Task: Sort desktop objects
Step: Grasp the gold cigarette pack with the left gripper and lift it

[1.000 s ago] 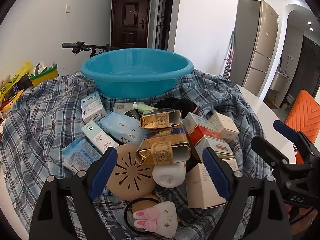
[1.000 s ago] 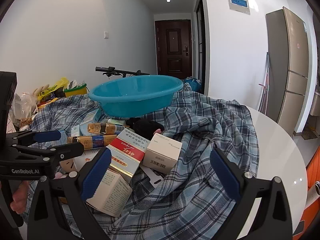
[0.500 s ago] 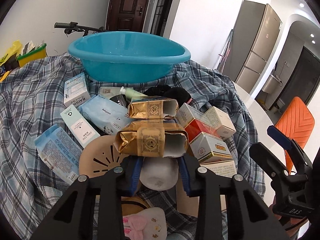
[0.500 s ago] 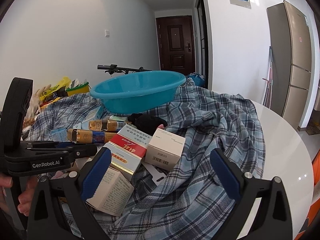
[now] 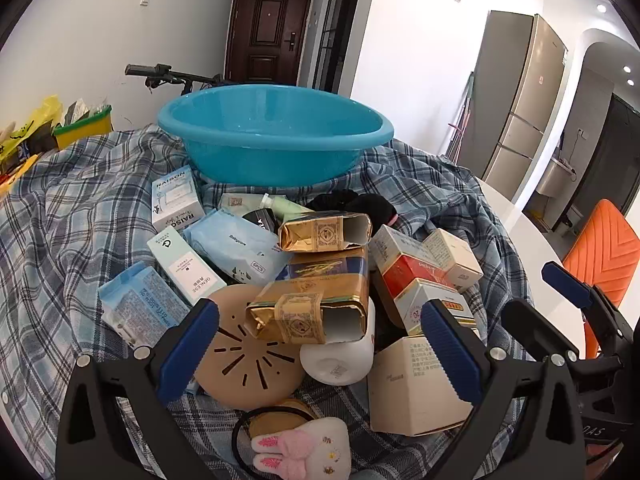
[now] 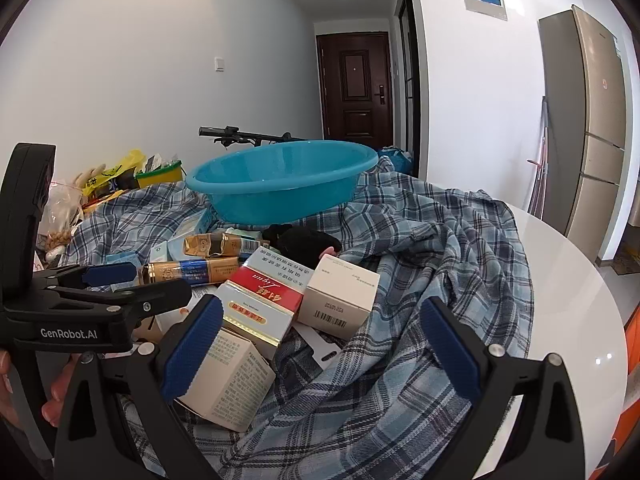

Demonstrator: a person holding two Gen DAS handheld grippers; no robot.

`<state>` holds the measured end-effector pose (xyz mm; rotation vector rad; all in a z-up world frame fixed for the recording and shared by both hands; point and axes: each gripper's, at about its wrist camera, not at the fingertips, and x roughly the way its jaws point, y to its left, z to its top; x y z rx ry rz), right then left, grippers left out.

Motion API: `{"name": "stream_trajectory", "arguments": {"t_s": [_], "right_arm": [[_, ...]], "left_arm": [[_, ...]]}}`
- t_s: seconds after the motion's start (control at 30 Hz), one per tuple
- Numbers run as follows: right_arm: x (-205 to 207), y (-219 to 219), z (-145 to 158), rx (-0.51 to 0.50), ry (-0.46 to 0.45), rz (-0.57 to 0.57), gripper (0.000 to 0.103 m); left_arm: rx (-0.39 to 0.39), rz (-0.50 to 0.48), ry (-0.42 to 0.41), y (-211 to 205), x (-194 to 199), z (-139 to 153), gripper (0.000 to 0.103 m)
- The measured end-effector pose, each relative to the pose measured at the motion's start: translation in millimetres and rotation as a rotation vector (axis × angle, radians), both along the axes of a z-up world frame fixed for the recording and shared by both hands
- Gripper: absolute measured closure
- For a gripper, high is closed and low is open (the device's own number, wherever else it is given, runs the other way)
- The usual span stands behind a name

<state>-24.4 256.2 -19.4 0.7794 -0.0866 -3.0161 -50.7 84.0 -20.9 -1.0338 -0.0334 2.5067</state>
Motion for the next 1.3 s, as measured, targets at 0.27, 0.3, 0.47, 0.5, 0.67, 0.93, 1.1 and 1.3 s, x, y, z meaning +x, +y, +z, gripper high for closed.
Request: {"name": "stream_trajectory", "arguments": {"t_s": [0.27,0.3,0.47,0.5,0.67,0.93,1.1,1.3], "right_arm": [[0,1,-3,0.018,-0.005,-0.010,0.004],[0,1,-3,0.012,-0.008,-0.006,0.004],[0,-4,-5,0.019,-0.012,0.009,0.004],[0,-5,-5,0.024,-0.011,0.009,0.004],[0,-7,-7,0.013,-0.017,0.020,0.004],[0,-9,-10,-0.001,-0.025,0.030,0.004],[0,-7,-9,0.007,-0.021,0.017,0.004],[1,-8,-10,0.014,-0.022,0.013,0.004]], "left_arm": [[0.099,0.002,-0.090,-10,-19,-9,0.032],[0.079,-0.003,-0.096,-8,-19,-11,0.039],[0.078,-0.005,-0.093,-6,-14,-15,0.042],[0.076,-0.004,-0.087,-5,-13,-14,0.043],[0.076,0.006,-0.046,-6,-7,-6,0.044],[0.148,0.026,-0.092,-15,-14,-7,0.018],[0.177,0.037,-0.118,-17,-19,-10,0.020],[0.294,0.038,-0.195,-26,-28,-19,0.048]]}}
